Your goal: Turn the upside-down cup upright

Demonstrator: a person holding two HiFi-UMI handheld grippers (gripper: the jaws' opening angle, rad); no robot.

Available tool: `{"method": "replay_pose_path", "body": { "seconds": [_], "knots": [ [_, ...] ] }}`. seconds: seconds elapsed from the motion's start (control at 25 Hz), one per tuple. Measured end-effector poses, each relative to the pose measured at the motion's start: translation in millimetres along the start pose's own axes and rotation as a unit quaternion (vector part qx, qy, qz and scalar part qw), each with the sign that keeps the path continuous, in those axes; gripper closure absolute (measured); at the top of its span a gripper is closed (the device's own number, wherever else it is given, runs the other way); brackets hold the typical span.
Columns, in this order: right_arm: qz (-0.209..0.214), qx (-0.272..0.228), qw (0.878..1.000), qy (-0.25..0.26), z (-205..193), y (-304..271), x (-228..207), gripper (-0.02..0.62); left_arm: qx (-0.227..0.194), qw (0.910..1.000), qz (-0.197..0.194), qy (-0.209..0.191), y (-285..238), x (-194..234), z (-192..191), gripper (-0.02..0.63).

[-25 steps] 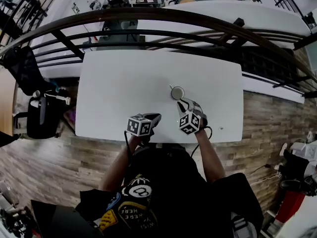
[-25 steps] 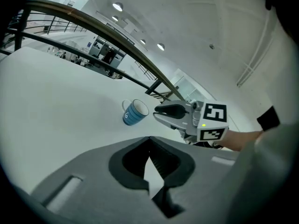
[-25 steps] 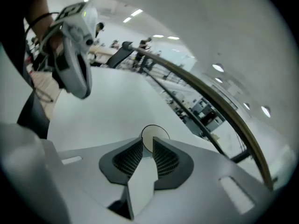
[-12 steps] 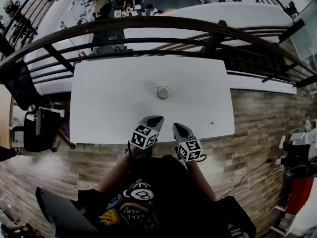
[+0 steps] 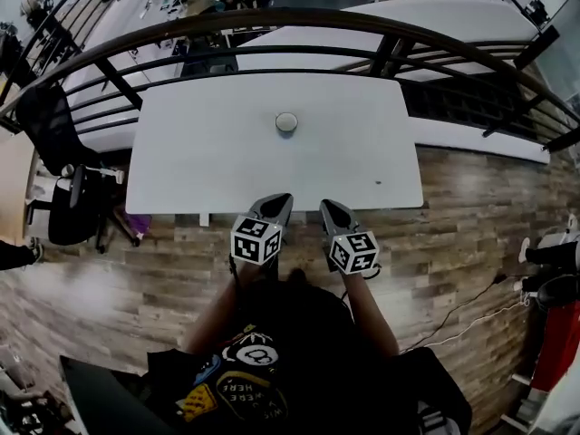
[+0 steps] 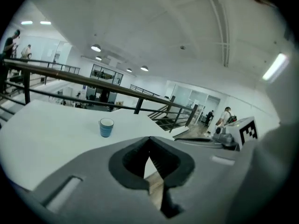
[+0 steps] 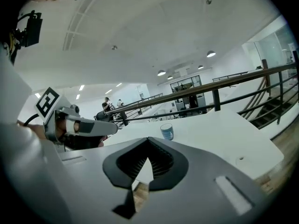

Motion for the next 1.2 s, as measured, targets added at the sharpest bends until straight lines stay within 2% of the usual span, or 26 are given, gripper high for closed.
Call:
{"method": "replay_pose_path", "body": {
  "seconds": [0.08,0.16,0.32,0.44,0.68,0.88,1.2],
  "knots": [
    [0.004,-0.003,1.000,-0.004,-8.5,17.0,9.2,0.594,-0.003,0.9994,0.019,-0.030,14.7,-18.4,-14.3,0.603],
    [0.005,-0.005,1.000,0.000,-14.0,30.7,20.2,0.594,-0.001,0.9985,0.035,-0.041,27.7,-29.2,-26.7,0.603],
    [0.008,-0.009,1.000,0.004,-14.4,41.2,42.6,0.594,0.008,0.9974,0.061,-0.039,48.9,-30.7,-38.3,0.603],
    [0.009,-0.007,1.000,0.004,-14.2,43.7,59.8,0.594,0.015,0.9971,0.066,-0.035,59.9,-31.9,-43.1,0.601],
    [0.034,0.012,0.999,0.003,-23.0,42.3,107.4,0.594,0.034,0.9958,0.035,-0.077,82.1,-43.8,-48.7,0.601],
    [0.050,0.022,0.998,0.025,-25.9,33.4,129.7,0.594,0.034,0.9964,0.015,-0.075,87.6,-33.8,-54.2,0.601],
    [0.039,0.030,0.999,-0.003,-37.1,39.8,133.1,0.594,0.047,0.9963,-0.009,-0.072,97.3,-36.1,-65.4,0.601]
  ]
}}
Point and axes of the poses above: the fingertips, and each gripper's own axes: y backward along the fingers, x to its left, z out of its top, the point moved 8 cm from there along y, backward along the fingers, and after that the axes turned 8 degrees about x, right-handed, at the moved point
